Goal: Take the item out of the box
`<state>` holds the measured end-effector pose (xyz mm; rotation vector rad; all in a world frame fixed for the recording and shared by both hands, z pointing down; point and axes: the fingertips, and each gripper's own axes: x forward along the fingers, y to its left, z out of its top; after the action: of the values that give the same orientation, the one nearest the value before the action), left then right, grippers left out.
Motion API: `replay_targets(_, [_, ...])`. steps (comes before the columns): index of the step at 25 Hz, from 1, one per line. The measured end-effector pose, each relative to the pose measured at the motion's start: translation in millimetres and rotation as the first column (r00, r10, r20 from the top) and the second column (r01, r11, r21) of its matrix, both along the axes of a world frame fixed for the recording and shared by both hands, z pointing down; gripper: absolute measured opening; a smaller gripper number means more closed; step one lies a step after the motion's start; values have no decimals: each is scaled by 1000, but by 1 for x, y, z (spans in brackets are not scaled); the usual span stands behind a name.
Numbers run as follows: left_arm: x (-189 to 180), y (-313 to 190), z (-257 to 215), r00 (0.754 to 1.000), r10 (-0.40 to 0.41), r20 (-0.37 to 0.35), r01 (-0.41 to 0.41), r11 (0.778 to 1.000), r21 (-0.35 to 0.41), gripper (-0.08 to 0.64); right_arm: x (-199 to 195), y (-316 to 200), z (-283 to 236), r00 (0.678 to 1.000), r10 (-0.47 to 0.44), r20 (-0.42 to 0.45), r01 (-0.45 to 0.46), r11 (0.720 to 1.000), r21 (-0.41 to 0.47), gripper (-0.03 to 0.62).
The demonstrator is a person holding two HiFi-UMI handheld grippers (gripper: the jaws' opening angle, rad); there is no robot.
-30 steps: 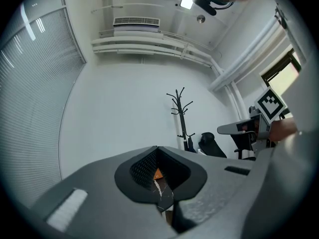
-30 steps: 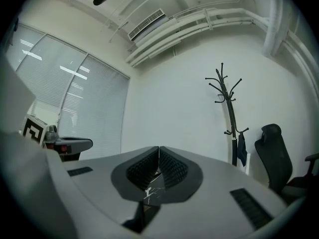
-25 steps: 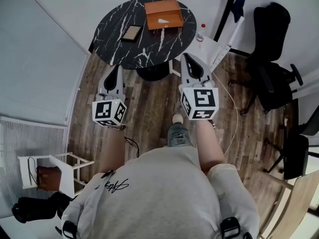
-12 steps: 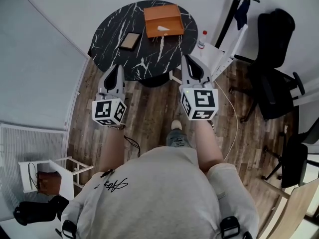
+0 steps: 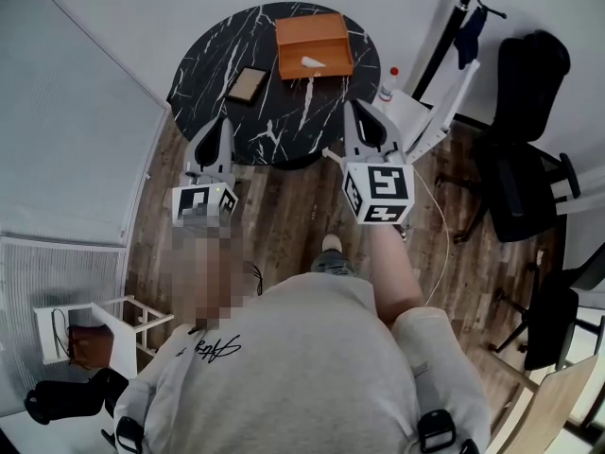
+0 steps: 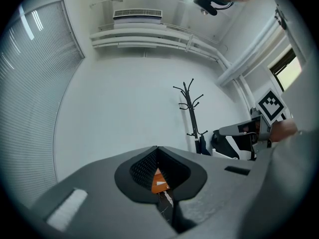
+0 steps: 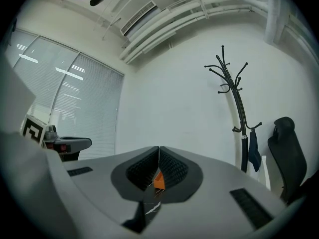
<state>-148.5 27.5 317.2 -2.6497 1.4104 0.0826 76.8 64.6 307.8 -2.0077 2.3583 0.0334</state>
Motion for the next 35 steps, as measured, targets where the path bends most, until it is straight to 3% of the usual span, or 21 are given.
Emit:
replay_targets(20, [53, -80, 4, 1000, -19, -11, 19, 1000, -12, 3, 45, -88, 4, 999, -50, 13, 50, 999, -13, 11])
replay_targets(35, [54, -112, 14, 997, -76, -9, 76, 997, -29, 3, 48, -132, 12, 994, -104, 23, 104, 994, -21, 11])
